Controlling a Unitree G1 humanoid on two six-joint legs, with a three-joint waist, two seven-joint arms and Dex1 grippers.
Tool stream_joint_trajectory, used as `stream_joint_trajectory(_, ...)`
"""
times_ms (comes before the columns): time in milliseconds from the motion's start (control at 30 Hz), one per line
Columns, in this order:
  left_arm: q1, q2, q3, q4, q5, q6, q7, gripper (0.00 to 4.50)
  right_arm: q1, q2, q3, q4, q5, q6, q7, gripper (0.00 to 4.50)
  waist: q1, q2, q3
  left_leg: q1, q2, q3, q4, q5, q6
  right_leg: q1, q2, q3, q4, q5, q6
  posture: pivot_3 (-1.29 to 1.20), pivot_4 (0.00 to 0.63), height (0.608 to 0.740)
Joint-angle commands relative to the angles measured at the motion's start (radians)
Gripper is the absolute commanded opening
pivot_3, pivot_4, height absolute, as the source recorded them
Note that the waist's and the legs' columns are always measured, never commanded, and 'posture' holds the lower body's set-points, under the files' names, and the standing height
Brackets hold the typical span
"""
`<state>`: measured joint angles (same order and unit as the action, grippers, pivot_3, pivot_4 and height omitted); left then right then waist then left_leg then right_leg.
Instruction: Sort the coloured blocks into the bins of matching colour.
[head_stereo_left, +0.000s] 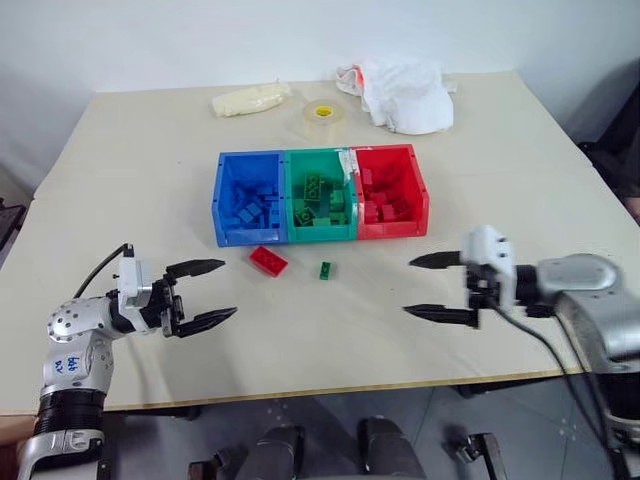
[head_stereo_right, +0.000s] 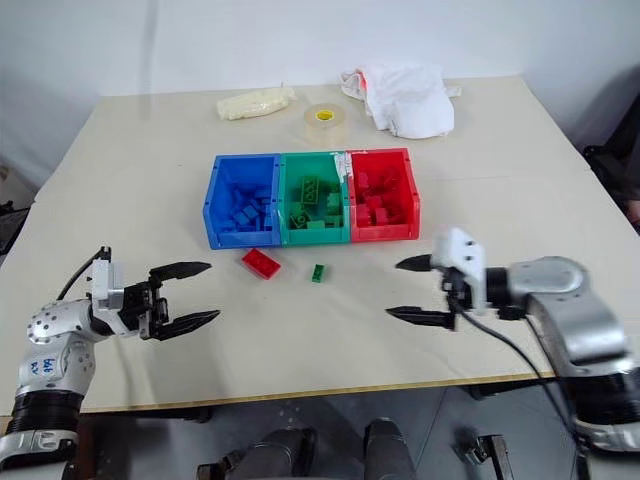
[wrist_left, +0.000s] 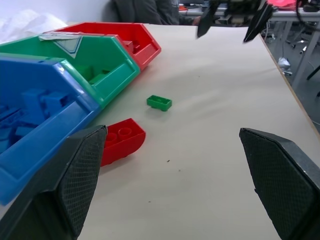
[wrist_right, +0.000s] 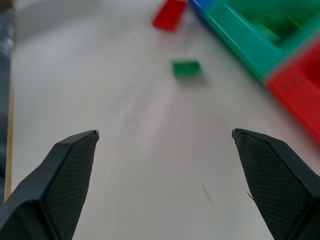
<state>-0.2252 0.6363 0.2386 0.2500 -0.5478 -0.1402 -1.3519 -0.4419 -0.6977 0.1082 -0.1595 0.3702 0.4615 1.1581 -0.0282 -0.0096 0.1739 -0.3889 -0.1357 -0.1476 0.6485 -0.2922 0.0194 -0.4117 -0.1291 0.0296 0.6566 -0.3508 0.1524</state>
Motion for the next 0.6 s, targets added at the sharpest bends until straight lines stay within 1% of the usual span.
stream_joint_trajectory(33,0.040,0.004,0.031,-0.072,-0.022,0.009,0.025,4.50,-0.069,0.089,0.067,0.088,-0.059,-0.032,-0.063,4.47,0.002,0.000,0.000,0.000,0.000,0.000,0.000,0.000,0.000,0.000,0.000,0.000,0.000,0.000,0.000,0.00,0.150,0.740)
stream_joint_trajectory(100,0.073,0.002,0.041,-0.111,-0.030,0.016,0.043,4.50,-0.115,0.157,0.106,0.161,-0.085,-0.060,-0.079,4.47,0.001,0.000,0.000,0.000,0.000,-0.001,0.000,0.000,0.000,0.000,0.000,0.000,0.000,0.000,0.000,0.00,0.150,0.740)
stream_joint_trajectory(233,0.131,-0.001,0.057,-0.172,-0.037,0.028,0.073,4.50,-0.189,0.258,0.149,0.298,-0.134,-0.117,-0.102,4.47,0.001,0.000,0.000,0.000,0.000,-0.002,0.000,0.000,0.000,0.000,0.000,0.000,0.001,0.000,0.000,0.00,0.150,0.740)
stream_joint_trajectory(367,0.199,-0.007,0.075,-0.240,-0.045,0.036,0.107,4.50,-0.270,0.367,0.182,0.498,-0.196,-0.219,-0.132,4.47,-0.003,0.000,0.000,0.000,-0.001,-0.002,0.000,0.000,0.000,0.000,0.000,0.000,0.001,0.000,0.000,0.00,0.150,0.740)
stream_joint_trajectory(467,0.231,-0.009,0.086,-0.276,-0.050,0.043,0.130,4.50,-0.319,0.416,0.188,0.620,-0.244,-0.285,-0.157,4.47,-0.004,0.000,0.000,0.001,0.000,-0.002,0.000,0.000,0.000,0.000,0.001,-0.001,0.002,0.000,0.000,0.00,0.150,0.740)
stream_joint_trajectory(567,0.254,-0.007,0.096,-0.297,-0.054,0.046,0.142,4.50,-0.317,0.422,0.177,0.634,-0.236,-0.307,-0.128,3.90,-0.003,0.000,0.000,0.001,0.000,-0.003,0.000,0.000,-0.001,0.000,0.001,-0.001,0.002,0.000,0.000,0.00,0.150,0.740)
stream_joint_trajectory(600,0.258,-0.006,0.097,-0.300,-0.055,0.047,0.144,4.50,-0.313,0.420,0.174,0.628,-0.231,-0.310,-0.119,3.57,-0.002,0.000,0.000,0.001,0.000,-0.003,0.000,0.000,-0.001,0.000,0.001,-0.001,0.002,0.000,0.000,0.00,0.150,0.740)
